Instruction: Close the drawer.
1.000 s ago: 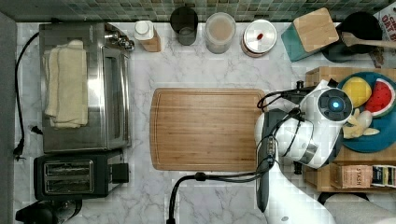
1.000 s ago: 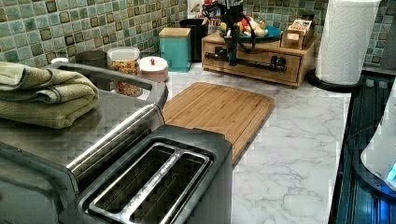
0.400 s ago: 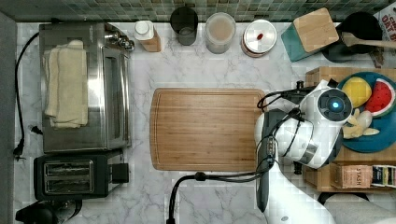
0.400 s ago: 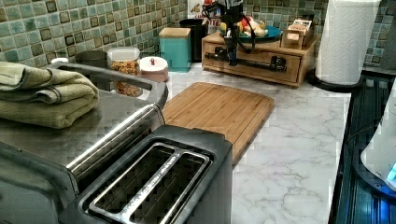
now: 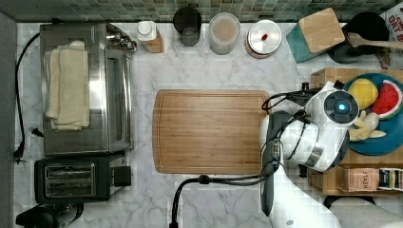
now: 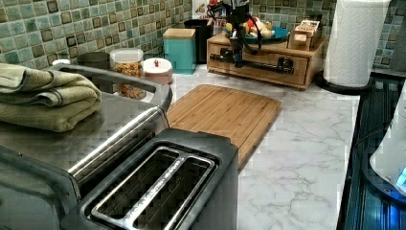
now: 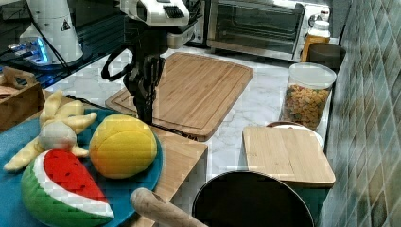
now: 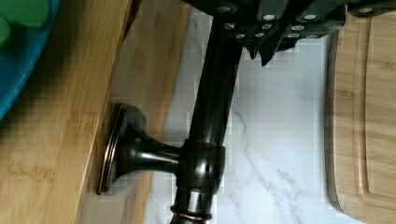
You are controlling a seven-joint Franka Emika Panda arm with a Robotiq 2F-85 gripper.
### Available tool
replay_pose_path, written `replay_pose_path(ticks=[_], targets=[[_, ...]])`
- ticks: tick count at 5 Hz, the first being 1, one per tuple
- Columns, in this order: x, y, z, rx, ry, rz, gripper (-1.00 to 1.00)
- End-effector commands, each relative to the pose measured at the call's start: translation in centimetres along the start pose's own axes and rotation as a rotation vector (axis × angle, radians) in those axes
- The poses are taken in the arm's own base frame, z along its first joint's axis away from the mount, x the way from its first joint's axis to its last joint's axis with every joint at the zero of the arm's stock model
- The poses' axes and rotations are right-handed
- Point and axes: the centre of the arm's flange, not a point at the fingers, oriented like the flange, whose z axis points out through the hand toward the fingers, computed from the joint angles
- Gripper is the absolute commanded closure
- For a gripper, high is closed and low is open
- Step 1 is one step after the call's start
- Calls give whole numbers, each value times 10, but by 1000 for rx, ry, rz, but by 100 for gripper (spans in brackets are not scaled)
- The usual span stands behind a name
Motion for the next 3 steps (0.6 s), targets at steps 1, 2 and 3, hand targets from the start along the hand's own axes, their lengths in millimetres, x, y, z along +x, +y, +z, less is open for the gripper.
replay_pose_path(ticks=[1,2,3], targets=[[-58,127,-55,-123,93,180,100],[-58,127,-55,-123,93,179,100],[-58,127,-55,-123,93,179,100]])
